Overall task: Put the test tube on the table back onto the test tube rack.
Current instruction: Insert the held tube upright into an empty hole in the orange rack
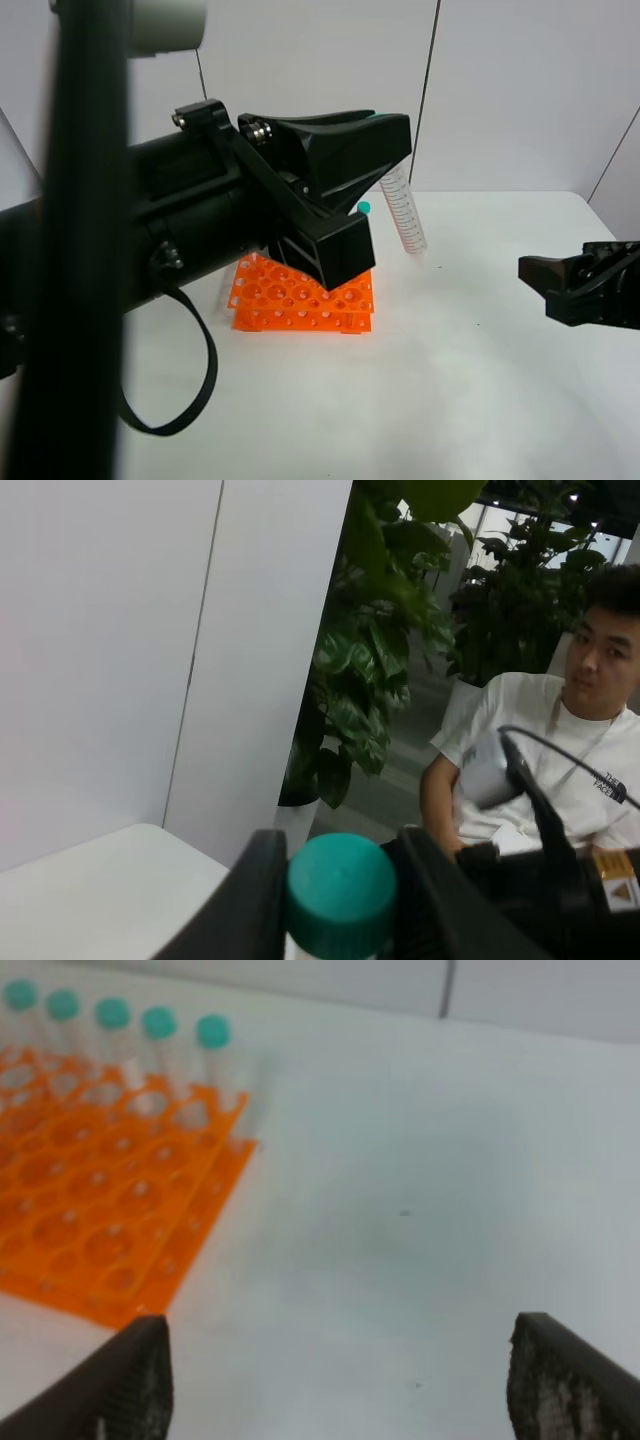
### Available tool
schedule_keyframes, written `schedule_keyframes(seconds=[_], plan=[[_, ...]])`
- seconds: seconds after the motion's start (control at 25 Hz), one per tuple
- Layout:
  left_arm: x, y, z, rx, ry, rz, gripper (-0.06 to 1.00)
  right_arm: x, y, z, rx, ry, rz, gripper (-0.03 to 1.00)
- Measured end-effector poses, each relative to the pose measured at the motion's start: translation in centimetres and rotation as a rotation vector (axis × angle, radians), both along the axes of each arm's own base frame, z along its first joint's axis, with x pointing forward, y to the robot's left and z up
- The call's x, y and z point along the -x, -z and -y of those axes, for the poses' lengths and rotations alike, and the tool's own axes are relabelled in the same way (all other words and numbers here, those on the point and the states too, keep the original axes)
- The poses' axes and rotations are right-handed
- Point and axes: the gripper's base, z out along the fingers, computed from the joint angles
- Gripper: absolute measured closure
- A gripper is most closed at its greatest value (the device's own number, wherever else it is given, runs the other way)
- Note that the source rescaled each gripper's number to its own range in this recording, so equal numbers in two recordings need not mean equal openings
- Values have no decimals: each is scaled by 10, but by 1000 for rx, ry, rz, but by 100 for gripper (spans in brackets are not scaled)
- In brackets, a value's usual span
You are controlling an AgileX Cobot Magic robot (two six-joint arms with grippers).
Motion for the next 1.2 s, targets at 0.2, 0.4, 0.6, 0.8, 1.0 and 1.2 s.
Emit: schedule_keyframes(seconds=[0.2,0.4,0.6,0.8,1.0,1.2], plan=[[0,1,0,-9,3,-6,94,-4,-16,18,34,113,-25,9],[0,1,0,-11,3,-9,94,2,-16,45,73,296,-143,9],[0,1,0,-11,3,-9,94,4,-13,51,67,355,-251,9],[0,1,0,-12,4,-9,94,-10,0,53,84,357,-485,9],[0,2,0,-14,4,-11,94,-26,4,54,78,354,-694,9],[0,2,0,-18,4,-5,94,-19,3,51,52,357,-788,9]])
